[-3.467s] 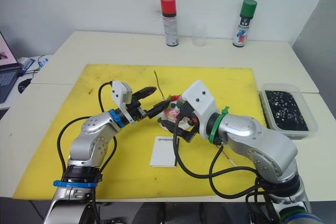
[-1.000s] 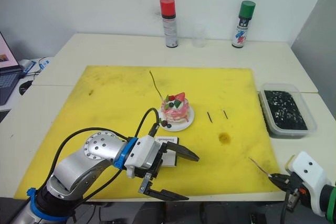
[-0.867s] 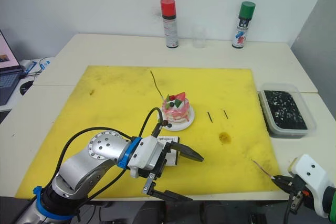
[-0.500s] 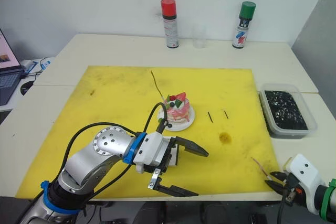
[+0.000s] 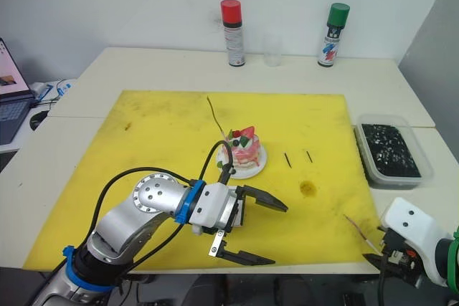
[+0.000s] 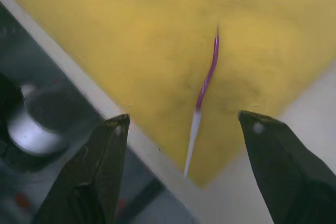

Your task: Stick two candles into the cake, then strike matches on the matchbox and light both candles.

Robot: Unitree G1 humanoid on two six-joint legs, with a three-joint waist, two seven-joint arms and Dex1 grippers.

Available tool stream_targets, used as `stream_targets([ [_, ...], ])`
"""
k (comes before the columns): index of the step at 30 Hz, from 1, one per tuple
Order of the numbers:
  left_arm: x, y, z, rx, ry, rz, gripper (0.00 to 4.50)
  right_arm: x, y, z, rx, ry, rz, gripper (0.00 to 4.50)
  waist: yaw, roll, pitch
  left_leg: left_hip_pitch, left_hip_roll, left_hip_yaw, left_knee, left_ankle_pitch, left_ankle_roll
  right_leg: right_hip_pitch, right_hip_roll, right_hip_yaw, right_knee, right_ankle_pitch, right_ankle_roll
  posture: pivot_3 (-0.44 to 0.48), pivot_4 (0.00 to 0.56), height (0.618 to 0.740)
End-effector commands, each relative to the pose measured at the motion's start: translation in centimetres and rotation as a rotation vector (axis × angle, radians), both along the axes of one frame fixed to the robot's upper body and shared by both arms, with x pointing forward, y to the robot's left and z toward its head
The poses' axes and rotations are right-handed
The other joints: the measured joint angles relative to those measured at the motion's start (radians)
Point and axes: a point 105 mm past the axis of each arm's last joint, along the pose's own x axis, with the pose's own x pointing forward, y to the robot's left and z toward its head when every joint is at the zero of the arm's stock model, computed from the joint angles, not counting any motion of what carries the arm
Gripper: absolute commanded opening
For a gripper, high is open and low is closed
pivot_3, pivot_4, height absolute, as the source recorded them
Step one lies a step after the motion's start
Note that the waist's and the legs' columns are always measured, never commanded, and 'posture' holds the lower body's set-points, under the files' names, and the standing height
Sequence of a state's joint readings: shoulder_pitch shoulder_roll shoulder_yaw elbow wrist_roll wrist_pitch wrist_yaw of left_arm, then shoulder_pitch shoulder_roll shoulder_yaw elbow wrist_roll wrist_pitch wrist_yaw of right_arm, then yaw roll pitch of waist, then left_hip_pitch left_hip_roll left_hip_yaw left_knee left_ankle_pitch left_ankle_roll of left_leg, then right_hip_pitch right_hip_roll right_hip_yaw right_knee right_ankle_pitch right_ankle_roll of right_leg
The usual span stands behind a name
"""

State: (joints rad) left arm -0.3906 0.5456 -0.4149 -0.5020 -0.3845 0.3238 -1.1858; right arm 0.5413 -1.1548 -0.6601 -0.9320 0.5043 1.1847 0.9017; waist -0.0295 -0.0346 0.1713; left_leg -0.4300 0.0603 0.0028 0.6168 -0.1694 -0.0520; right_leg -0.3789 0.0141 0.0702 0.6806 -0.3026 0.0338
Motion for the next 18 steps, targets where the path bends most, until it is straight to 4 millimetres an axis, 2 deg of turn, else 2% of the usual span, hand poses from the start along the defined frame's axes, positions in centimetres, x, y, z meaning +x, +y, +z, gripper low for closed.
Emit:
stream_targets([
  [1, -0.4, -0.4, -0.2, -0.007, -0.054, -0.021, 4.50, 0.7, -0.3, -0.2, -0.008, 0.063, -0.077, 3.43, -0.002, -0.001, 0.001, 0.000, 0.000, 0.000, 0.001, 0.000, 0.000, 0.000, 0.000, 0.000, 0.000, 0.000, 0.000, 0.000, 0.150, 0.740],
  [11, -0.8, -1.0, -0.3, -0.030, -0.068, -0.021, 4.50, 3.2, 0.5, -1.4, -0.011, 0.106, -0.087, 3.43, 0.001, 0.000, 0.001, -0.002, 0.000, 0.000, 0.001, 0.000, 0.000, -0.001, 0.000, 0.000, 0.000, 0.001, 0.002, 0.000, 0.150, 0.740],
  [18, -0.8, -0.6, -0.6, -0.031, -0.064, -0.002, 4.50, 3.1, 0.2, -2.2, -0.028, 0.147, -0.089, 3.43, 0.001, 0.000, 0.001, -0.002, 0.000, 0.000, 0.001, 0.000, 0.000, -0.001, 0.000, 0.000, 0.000, 0.002, 0.003, 0.000, 0.150, 0.740],
])
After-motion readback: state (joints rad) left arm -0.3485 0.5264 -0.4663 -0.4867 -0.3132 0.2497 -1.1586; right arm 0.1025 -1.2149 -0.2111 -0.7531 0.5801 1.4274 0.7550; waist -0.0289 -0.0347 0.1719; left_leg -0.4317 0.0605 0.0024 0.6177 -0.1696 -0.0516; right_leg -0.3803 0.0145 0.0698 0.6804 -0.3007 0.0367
